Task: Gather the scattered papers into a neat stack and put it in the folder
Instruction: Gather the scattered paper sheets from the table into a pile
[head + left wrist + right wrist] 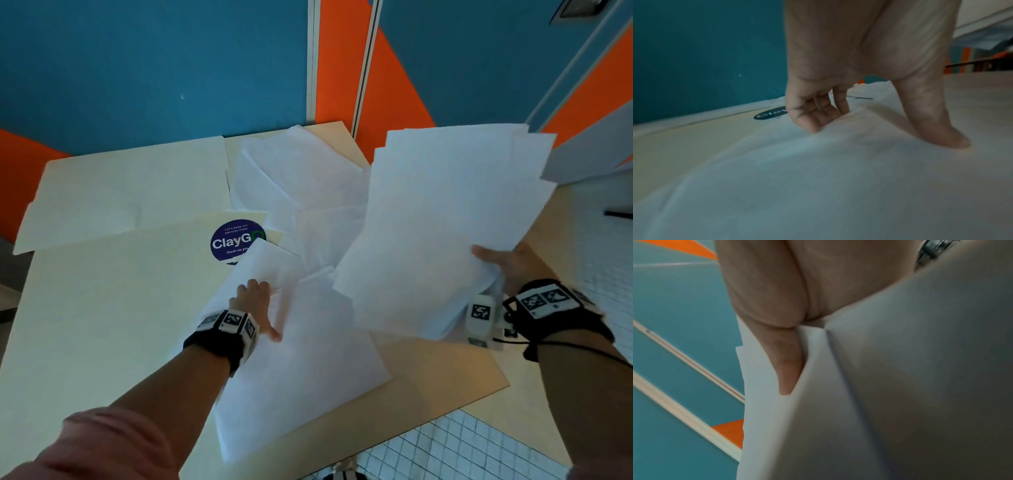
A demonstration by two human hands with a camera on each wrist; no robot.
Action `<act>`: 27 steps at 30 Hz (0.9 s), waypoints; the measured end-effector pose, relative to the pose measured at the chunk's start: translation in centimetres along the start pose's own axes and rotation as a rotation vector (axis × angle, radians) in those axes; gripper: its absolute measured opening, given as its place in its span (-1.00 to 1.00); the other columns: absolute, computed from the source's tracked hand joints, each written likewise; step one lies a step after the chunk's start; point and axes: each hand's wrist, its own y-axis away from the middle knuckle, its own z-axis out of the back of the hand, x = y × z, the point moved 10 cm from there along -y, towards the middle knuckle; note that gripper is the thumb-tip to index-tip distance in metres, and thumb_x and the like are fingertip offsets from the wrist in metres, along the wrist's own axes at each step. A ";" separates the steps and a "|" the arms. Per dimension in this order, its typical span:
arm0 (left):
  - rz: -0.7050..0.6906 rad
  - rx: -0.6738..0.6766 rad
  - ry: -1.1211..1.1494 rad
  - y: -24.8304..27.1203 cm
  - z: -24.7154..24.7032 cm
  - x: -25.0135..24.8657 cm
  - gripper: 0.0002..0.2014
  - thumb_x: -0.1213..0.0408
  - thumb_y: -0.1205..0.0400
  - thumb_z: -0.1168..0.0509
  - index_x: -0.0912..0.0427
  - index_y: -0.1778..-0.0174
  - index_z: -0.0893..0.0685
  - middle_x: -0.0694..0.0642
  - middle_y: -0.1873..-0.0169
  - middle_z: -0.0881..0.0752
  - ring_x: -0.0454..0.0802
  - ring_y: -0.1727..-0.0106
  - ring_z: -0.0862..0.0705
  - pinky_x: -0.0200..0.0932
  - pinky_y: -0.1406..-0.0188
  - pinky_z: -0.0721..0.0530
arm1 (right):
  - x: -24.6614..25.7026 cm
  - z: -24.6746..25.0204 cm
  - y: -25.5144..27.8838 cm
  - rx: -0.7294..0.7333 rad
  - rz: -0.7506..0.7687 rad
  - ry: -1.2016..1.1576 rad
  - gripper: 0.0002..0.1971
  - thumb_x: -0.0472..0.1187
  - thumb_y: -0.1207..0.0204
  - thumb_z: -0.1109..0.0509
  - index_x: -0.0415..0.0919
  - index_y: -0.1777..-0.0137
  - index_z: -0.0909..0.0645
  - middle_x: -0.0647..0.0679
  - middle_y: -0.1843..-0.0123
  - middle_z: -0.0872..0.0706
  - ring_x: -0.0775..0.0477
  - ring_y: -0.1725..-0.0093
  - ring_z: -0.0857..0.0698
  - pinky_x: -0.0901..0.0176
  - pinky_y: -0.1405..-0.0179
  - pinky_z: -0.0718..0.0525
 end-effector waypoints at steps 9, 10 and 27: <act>-0.014 0.084 0.152 -1.1 -0.2 -0.2 -0.21 0.14 -0.41 -0.49 0.22 -0.54 -0.33 0.16 -0.54 -0.40 0.10 -0.54 -0.38 -0.07 -0.49 -0.37 | -1.1 0.6 -0.3 -0.035 -0.046 0.019 -0.57 -0.44 -0.48 -0.36 -0.46 -0.37 -0.49 -0.37 -0.35 -0.60 -0.23 -0.14 -0.59 -0.02 -0.06 -0.55; -0.014 0.084 0.181 -1.3 0.1 -0.2 -0.27 0.18 -0.40 -0.50 0.24 -0.48 -0.42 0.17 -0.49 -0.47 0.11 -0.49 -0.46 -0.11 -0.43 -0.42 | -1.3 0.9 -0.5 -0.044 -0.044 0.008 -0.56 -0.44 -0.48 -0.36 -0.46 -0.37 -0.48 -0.38 -0.37 -0.58 -0.23 -0.17 -0.58 -0.05 -0.14 -0.51; 0.089 -0.158 0.640 -4.0 4.0 -10.0 -0.45 0.07 -0.46 -0.42 0.30 -0.30 -0.58 0.30 -0.35 -0.45 0.25 -0.34 -0.49 -0.07 -0.31 -0.45 | -2.5 4.4 -1.3 0.042 -0.029 -0.104 -0.01 0.20 0.78 -0.69 -0.09 0.14 -0.64 0.14 0.29 -0.82 0.05 0.24 -0.81 -0.03 0.03 -0.59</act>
